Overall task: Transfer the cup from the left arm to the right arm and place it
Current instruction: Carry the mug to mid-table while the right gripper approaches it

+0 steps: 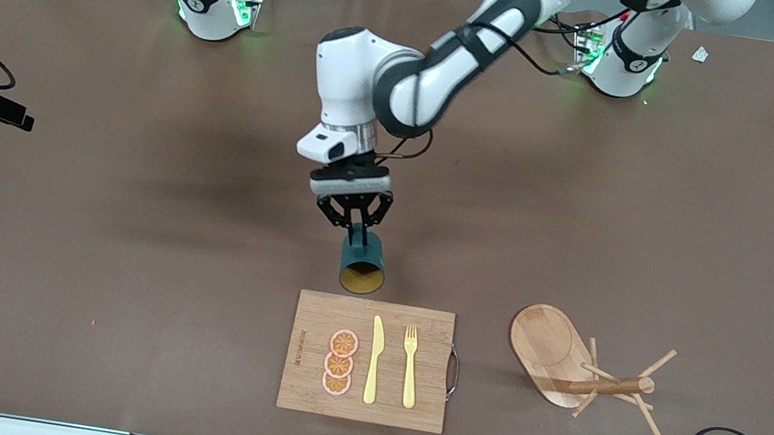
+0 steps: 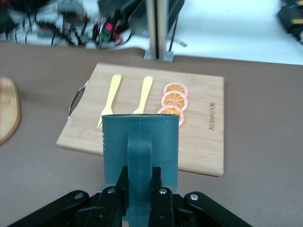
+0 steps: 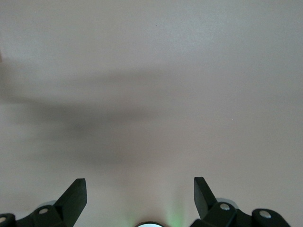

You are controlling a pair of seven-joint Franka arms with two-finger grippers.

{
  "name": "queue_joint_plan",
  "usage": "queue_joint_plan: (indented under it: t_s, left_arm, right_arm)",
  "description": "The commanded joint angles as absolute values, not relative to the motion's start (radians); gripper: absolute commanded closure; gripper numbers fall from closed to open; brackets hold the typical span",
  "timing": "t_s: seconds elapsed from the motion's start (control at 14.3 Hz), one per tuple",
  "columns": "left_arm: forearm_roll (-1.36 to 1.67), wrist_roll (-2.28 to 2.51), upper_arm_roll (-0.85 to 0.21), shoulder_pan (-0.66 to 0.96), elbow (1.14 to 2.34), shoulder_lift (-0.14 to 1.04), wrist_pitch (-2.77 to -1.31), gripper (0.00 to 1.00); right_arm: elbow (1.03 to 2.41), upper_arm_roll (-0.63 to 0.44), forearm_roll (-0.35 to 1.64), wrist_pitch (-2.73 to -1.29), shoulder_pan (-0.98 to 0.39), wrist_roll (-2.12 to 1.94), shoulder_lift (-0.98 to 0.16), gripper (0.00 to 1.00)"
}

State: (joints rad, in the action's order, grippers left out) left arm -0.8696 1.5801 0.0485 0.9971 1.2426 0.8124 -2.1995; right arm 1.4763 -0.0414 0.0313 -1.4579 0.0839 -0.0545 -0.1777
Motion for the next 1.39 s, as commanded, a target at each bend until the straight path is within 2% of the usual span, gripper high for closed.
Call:
queue_joint_plan:
  t_s: [0.0, 0.35, 0.63, 0.91, 1.32]
  left_arm:
    - [-1.01, 1.71, 0.159, 1.136, 1.224, 0.877, -2.21, 0.92]
    - [-1.329, 2.006, 0.155, 1.213, 1.229, 0.949, -2.209, 0.91]
    - [-1.361, 2.126, 0.152, 1.282, 1.23, 1.009, -2.192, 0.91]
    - [-1.468, 2.233, 0.152, 1.319, 1.23, 1.083, -2.102, 0.91]
    - [-1.499, 2.375, 0.137, 1.388, 1.243, 1.117, -1.993, 0.9]
  right_arm:
    - [1.485, -0.031, 0.028, -1.453, 0.092, -0.051, -0.163, 0.0]
    - [1.486, -0.031, 0.029, -1.453, 0.091, -0.049, -0.161, 0.0]
    - [1.488, -0.031, 0.029, -1.453, 0.089, -0.048, -0.161, 0.0]
    - [1.488, -0.029, 0.031, -1.453, 0.087, -0.048, -0.161, 0.0]
    - [1.488, -0.025, 0.047, -1.451, 0.083, 0.04, -0.161, 0.0]
